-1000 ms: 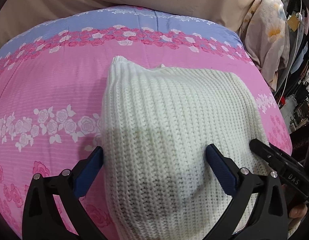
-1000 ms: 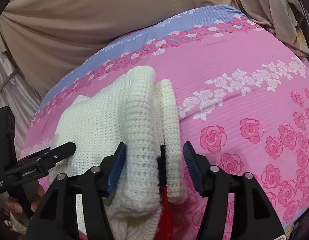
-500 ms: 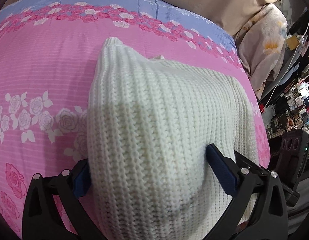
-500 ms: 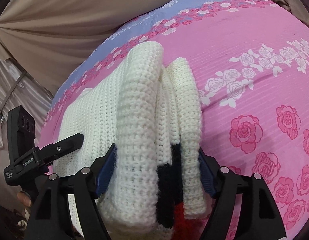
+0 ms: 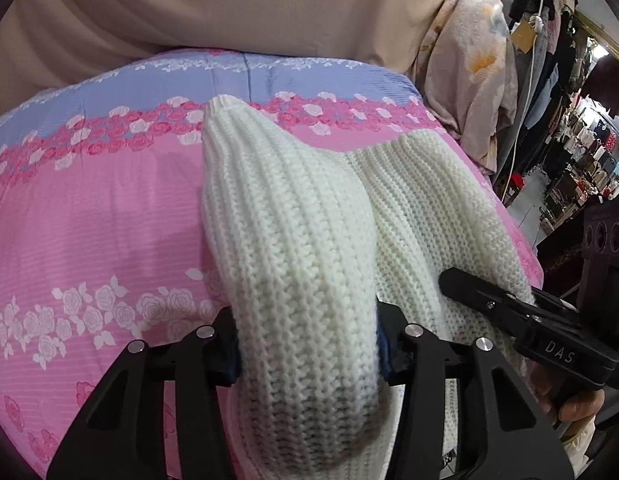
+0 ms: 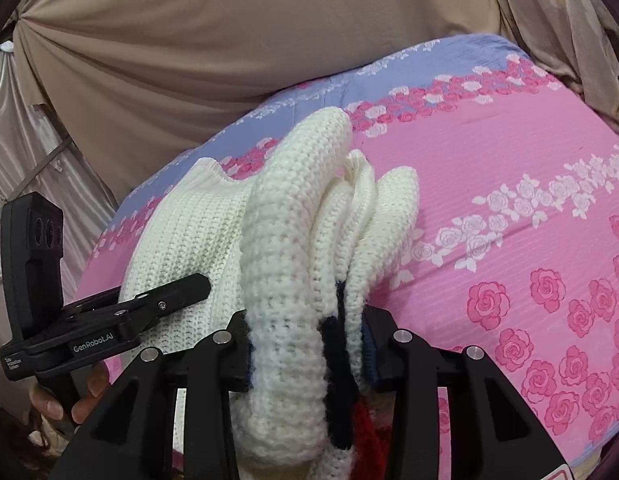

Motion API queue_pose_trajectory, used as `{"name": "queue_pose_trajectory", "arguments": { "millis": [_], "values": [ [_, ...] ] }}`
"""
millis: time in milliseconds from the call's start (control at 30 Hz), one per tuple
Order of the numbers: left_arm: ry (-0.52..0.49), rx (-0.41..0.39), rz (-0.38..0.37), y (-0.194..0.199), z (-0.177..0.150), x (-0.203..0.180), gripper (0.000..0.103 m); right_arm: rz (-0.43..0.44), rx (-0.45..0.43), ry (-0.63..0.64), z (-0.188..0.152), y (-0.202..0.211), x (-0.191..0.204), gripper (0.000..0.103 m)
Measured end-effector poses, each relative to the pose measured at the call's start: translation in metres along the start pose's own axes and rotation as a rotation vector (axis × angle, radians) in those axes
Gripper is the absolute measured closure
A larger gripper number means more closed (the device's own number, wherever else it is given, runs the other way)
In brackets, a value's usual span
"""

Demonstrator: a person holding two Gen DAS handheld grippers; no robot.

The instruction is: Fold small clothes

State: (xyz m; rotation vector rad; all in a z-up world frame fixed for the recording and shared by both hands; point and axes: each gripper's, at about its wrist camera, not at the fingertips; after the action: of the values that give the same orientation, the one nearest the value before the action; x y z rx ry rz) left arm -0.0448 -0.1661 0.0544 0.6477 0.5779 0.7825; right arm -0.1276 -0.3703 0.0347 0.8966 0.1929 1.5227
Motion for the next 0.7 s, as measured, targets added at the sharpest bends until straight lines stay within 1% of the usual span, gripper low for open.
{"name": "queue_pose_trajectory", "arguments": {
  "millis": [233,400,567,633,700],
  "values": [
    [-0.093,-0.149,-0.013,0.052,0.022,-0.010,0.056,0.007,-0.175,0.068,0.015,0.042,0.033,0.066],
    [-0.163,-0.307,0.000,0.101,0.043,-0.008,0.056,0.047,-0.306,0.150,0.043,0.063,0.066,0.065],
    [-0.201,-0.471,0.038,0.153,0.065,0.009,0.056,0.127,-0.415,0.229,0.073,0.076,0.111,0.064],
    [-0.208,-0.532,0.058,0.173,0.073,0.019,0.056,0.166,-0.441,0.252,0.085,0.075,0.128,0.064],
    [-0.208,-0.568,0.075,0.187,0.081,0.033,0.055,0.212,-0.455,0.266,0.099,0.067,0.145,0.064]
  ]
}}
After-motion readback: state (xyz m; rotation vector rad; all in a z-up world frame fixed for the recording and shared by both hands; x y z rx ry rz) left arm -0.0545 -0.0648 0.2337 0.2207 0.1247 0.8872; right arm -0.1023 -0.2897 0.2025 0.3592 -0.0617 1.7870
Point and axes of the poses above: each gripper's, at about its wrist camera, not at the fingertips, and y roughly against the way its jaws point, x to its left, z to its top, and after that the axes turned 1 degree about -x, right-handed
